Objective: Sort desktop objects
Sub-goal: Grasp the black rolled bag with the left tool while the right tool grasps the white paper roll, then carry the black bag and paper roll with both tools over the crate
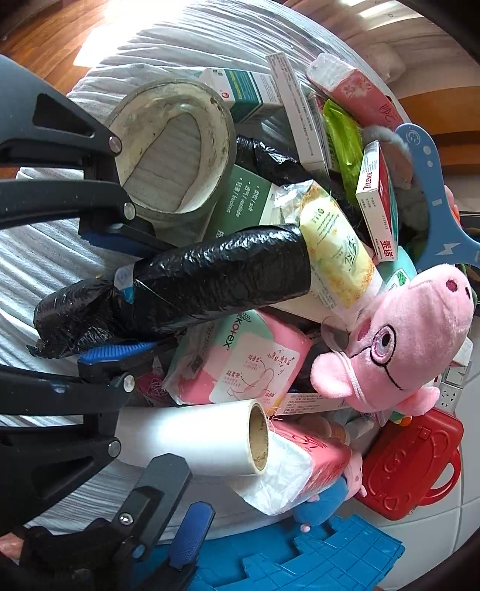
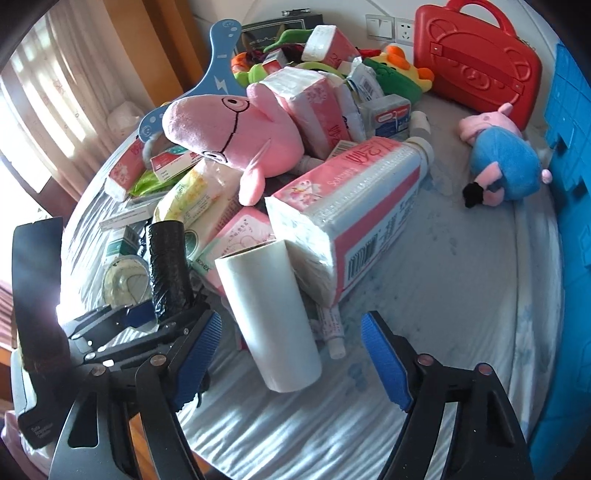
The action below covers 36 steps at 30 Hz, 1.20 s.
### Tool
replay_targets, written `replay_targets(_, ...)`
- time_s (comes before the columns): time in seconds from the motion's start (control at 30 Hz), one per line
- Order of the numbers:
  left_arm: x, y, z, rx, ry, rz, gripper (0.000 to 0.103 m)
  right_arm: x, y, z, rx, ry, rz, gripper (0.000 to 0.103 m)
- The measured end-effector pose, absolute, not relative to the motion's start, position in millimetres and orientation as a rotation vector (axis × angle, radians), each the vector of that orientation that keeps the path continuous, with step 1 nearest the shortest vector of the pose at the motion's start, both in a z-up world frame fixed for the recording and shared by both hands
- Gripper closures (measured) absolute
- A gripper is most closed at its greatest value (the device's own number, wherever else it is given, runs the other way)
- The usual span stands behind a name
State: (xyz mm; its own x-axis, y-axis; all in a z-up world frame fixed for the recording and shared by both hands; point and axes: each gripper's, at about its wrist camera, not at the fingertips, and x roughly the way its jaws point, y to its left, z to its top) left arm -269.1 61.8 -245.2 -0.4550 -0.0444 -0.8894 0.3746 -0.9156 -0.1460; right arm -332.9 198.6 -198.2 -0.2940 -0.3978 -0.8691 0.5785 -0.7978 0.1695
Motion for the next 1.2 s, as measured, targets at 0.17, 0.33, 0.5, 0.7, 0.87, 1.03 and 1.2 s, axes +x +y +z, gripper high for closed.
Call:
replay_targets(0.17, -273, 61, -244, 1.484, 0.463, -2.451, 0.063, -338, 183, -206, 1.358, 0.267, -2.089, 0.031)
replay_targets(0.33, -272, 59, -241, 1.491, 0.445, -2.464, 0.065, -344, 177, -219, 1.395, 0.260, -2.065, 0.045)
replay_targets(0.5, -272, 65, -234, 1.492, 0.402, -2.498, 0.068, -344, 172, -220, 1.387, 0.277, -2.051, 0.053)
replay_targets(0.7, -266, 68, -206, 1.413, 0.360, -2.558, 0.068, -340, 182, -199, 1.339, 0.218, -2.082, 0.055)
replay_targets(0.87, -258, 71, -171, 1.279, 0.303, -2.613, 0.068, -337, 191, -166, 1.251, 0.178, -2.139, 0.056)
replay_targets(1.03, -256, 78, -128, 1.141, 0.238, -2.666, 0.068, -333, 207, -124, 1.137, 0.123, -2.208, 0.056)
replay_targets(1.2, -256, 92, -92, 1.050, 0.168, -2.721, 0.068, -328, 228, -74, 1.003, 0.088, -2.296, 0.056)
